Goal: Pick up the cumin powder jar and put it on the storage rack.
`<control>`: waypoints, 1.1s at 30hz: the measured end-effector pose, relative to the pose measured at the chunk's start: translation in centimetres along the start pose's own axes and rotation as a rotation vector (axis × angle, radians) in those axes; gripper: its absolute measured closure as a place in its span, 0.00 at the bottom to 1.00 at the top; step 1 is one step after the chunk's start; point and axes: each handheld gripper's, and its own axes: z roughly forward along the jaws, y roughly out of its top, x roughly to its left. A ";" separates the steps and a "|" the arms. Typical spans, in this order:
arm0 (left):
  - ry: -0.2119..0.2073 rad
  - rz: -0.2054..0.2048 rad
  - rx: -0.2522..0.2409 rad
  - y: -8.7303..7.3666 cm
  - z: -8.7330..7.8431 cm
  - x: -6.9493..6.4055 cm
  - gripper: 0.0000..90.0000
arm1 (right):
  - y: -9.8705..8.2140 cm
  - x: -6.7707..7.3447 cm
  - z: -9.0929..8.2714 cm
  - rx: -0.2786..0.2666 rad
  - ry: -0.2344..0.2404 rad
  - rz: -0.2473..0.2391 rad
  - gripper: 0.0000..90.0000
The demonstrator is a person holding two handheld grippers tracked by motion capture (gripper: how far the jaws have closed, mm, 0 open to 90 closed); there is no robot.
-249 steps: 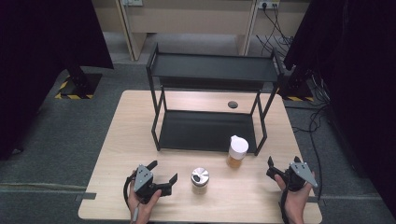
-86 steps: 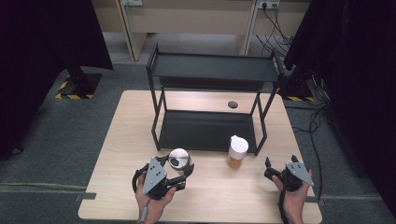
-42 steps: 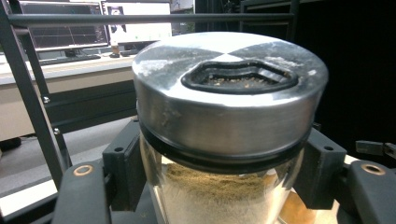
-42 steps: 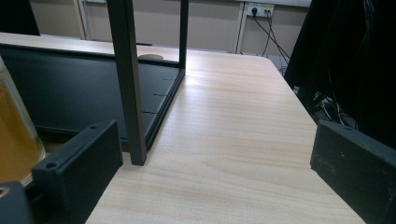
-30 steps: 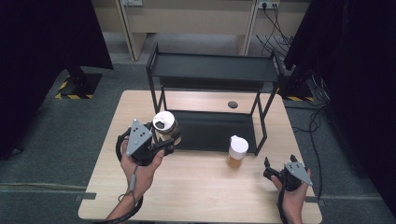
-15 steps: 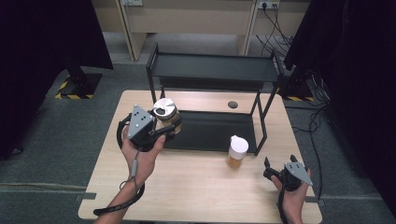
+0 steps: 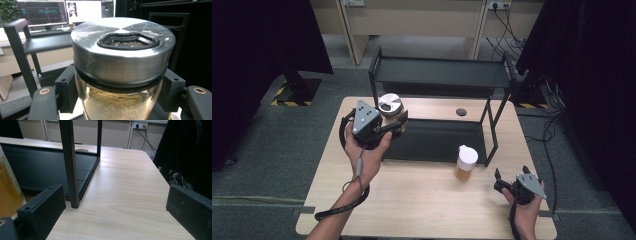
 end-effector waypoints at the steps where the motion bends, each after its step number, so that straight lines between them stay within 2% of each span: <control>1: 0.002 -0.001 -0.002 0.1 0.1 0.0 0.34 | 0.0 0.0 0.0 0.000 0.000 0.000 0.03; 6: 0.014 0.020 -0.008 1.0 0.4 -0.1 0.34 | 0.0 0.0 0.0 -0.002 0.000 -0.002 0.03; 20: 0.026 0.017 -0.022 3.2 1.7 0.3 0.34 | 0.0 0.1 0.0 -0.003 0.001 -0.009 0.03; 33: 0.028 0.018 -0.013 4.1 2.7 0.4 0.34 | 0.0 0.2 0.0 -0.001 0.001 -0.023 0.03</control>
